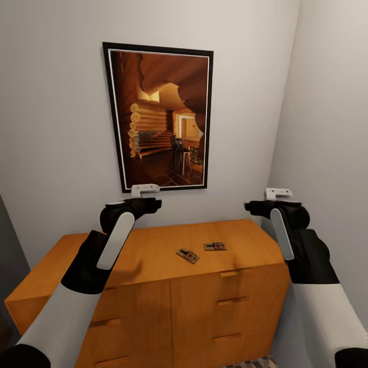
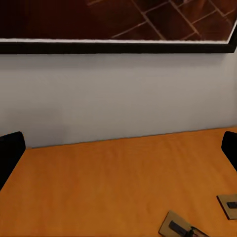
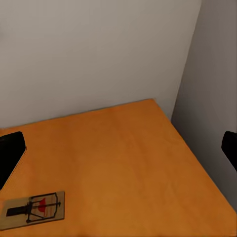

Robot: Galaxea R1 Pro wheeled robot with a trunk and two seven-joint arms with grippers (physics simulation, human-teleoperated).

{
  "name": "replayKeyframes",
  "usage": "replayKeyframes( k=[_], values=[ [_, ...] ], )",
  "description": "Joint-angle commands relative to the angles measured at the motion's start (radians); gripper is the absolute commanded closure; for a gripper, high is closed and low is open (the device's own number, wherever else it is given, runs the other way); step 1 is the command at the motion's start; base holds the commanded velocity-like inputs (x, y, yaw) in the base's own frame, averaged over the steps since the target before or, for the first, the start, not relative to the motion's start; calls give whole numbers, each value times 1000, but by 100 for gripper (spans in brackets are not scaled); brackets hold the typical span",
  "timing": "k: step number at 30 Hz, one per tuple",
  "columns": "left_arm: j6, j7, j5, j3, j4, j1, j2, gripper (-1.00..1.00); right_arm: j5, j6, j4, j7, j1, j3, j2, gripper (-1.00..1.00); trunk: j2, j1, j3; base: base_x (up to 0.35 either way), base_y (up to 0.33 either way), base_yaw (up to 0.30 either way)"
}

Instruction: Take the four mousetraps from the cabinet in the bathroom and place them on the bathroom floor. Make sure all four end up on the same floor surface, and ensure that at least two of them are either under or directly next to the same bathroom sink.

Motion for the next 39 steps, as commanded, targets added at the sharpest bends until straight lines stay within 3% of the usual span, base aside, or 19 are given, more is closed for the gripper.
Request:
replayKeyframes(
  k=[1,5,10,17,18,23,29,33,39],
  values=[
    [7,10,10,-1,-1,-1,0,-100,-14,3,12,-7,-11,2,-1,-100,-1,0,-1,27,0,0],
    [36,10,11,-2,1,-1,0,-100,-45,3,66,9,-57,3,-2,-100,-1,0,-1,16,0,0],
    [71,8,13,-2,7,-1,0,-100,-119,3,103,22,-116,17,-8,-100,-1,0,-1,6,0,0],
    [87,7,34,0,11,-1,2,-100,-248,3,114,26,-164,88,-16,-100,-1,0,-1,1,0,0],
    [88,7,46,0,11,-1,2,-100,-289,3,112,27,-170,119,-24,-100,-1,0,-1,0,0,0],
    [91,7,75,0,11,-1,4,-100,-389,3,98,26,-176,196,-64,-100,-1,0,-1,0,0,0],
    [93,8,91,0,11,-1,4,-100,-493,3,74,26,-178,244,-112,-100,-1,0,-1,0,0,0],
    [94,8,95,-1,12,-1,5,-100,-540,3,68,26,-179,257,-128,-100,-1,0,-1,0,0,0],
    [94,8,97,-1,12,-1,6,-100,-554,3,73,24,-179,261,-132,-100,-1,0,-1,0,0,0]
  ],
)
